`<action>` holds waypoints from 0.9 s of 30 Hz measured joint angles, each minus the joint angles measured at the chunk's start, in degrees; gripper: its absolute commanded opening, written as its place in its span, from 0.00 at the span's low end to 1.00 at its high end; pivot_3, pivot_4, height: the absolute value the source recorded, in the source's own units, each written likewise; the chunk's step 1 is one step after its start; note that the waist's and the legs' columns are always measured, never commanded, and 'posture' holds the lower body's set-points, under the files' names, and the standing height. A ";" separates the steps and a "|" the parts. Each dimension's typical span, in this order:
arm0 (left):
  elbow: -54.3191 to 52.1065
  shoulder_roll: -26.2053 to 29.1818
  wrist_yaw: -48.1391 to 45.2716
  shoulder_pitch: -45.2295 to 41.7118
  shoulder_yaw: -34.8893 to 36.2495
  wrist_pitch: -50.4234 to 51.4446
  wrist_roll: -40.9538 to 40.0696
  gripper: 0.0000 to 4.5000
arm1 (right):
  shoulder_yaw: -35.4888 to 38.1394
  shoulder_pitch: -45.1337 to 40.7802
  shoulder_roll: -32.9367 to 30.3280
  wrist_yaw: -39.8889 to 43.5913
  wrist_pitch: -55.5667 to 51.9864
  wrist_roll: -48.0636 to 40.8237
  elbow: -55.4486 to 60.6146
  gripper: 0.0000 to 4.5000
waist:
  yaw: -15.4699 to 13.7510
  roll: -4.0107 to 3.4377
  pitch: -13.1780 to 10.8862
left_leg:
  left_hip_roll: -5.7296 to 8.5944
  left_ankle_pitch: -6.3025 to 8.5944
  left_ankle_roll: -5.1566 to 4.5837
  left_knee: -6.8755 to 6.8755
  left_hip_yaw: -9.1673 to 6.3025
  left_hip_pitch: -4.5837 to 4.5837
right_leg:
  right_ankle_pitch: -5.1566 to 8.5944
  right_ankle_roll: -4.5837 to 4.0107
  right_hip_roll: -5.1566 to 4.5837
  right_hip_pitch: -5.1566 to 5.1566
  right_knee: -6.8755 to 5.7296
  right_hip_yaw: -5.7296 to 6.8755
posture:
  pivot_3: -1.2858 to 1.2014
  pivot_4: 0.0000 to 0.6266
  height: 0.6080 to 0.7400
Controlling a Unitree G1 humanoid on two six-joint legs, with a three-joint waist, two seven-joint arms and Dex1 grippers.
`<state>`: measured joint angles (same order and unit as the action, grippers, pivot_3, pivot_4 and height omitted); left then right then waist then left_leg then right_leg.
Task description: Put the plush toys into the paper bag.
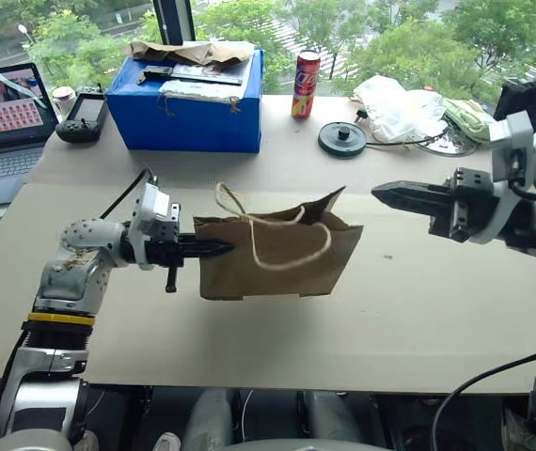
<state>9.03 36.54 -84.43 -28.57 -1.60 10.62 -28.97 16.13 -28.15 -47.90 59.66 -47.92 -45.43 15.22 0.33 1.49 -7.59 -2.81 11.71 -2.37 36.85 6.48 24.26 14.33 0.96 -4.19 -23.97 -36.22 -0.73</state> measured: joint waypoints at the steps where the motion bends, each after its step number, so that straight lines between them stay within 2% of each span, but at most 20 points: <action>1: 1.33 -0.62 -0.82 -0.02 -0.87 -2.53 1.14 0.00 | -0.18 0.24 -0.24 0.16 0.16 0.29 -0.16 0.00 | -0.11 0.00 0.00 | 0.00 0.00 0.00 0.01 0.00 0.00 | 0.00 0.00 -0.01 -0.01 0.00 0.00 | 0.52 0.24 0.99; 4: 4.99 -2.28 -2.65 0.00 -2.45 -8.00 3.87 0.00 | -1.48 1.65 -2.26 1.21 1.58 1.88 -0.38 0.00 | -0.36 0.00 0.00 | 0.01 0.01 -0.02 0.01 0.01 0.01 | 0.00 0.00 0.01 -0.01 0.00 0.01 | 0.52 0.24 0.99; 9: 8.99 -2.93 -4.25 -0.11 -3.05 -11.67 4.88 0.00 | -4.82 4.75 -4.15 3.52 4.20 5.80 -1.26 0.00 | -0.40 0.00 0.00 | -0.02 0.01 -0.02 0.03 -0.01 0.02 | 0.00 0.00 0.01 -0.02 -0.02 -0.01 | 0.52 0.24 0.99; 11: 9.98 -2.92 -4.66 -0.41 -3.23 -11.69 4.99 0.13 | -4.90 4.91 -4.29 4.10 4.94 6.09 -1.30 0.00 | -0.41 0.00 0.00 | -0.02 0.01 -0.02 0.05 -0.01 0.01 | -0.01 0.01 0.01 -0.01 -0.03 -0.01 | 0.52 0.24 0.99; 12: 10.29 -2.89 -4.65 -0.56 -3.36 -11.69 5.54 0.15 | -4.90 4.90 -4.47 4.19 5.20 6.17 -1.30 0.00 | -0.44 0.00 0.00 | -0.02 0.01 -0.03 0.05 -0.02 0.01 | -0.01 0.01 0.01 0.00 -0.03 -0.01 | 0.52 0.24 0.99; 14: 10.78 -2.71 -4.62 -0.75 -3.54 -11.65 6.44 0.34 | -4.90 4.90 -4.54 4.42 5.60 6.40 -1.30 0.00 | -0.47 0.00 0.00 | -0.02 0.01 -0.02 0.06 -0.02 0.01 | -0.01 0.01 0.01 -0.01 -0.02 0.00 | 0.52 0.24 0.99; 16: 10.79 -2.45 -4.62 -0.87 -3.52 -11.42 6.51 0.46 | -4.90 4.90 -4.54 4.74 5.96 6.48 -1.30 0.00 | -0.47 0.00 0.00 | -0.02 0.01 -0.02 0.05 -0.02 0.02 | -0.01 0.01 0.01 -0.01 -0.02 0.00 | 0.52 0.24 0.99; 21: 8.90 -1.08 -4.31 -1.06 -3.21 -8.66 6.29 0.85 | -5.05 4.88 -4.62 5.32 6.23 6.55 -1.30 0.00 | -0.45 0.00 0.00 | -0.03 0.01 -0.03 0.05 -0.02 0.03 | -0.01 0.01 0.03 -0.03 -0.03 0.00 | 0.52 0.24 0.99; 27: -2.00 8.58 -3.88 -1.44 1.28 6.56 -0.14 0.85 | -5.63 4.45 -6.01 6.21 6.43 7.03 -1.28 0.00 | -0.15 -0.01 0.00 | -0.07 0.01 -0.02 0.04 -0.03 0.00 | 0.00 0.02 0.05 -0.04 -0.05 -0.01 | 0.52 0.24 0.99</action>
<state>7.03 45.12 -88.31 -30.02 -0.32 17.18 -29.11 10.50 -23.70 -53.91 65.87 -41.49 -38.40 13.94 0.17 1.48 -7.60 -2.88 11.72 -2.40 36.89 6.45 24.26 14.33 0.98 -4.15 -24.00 -36.27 -0.74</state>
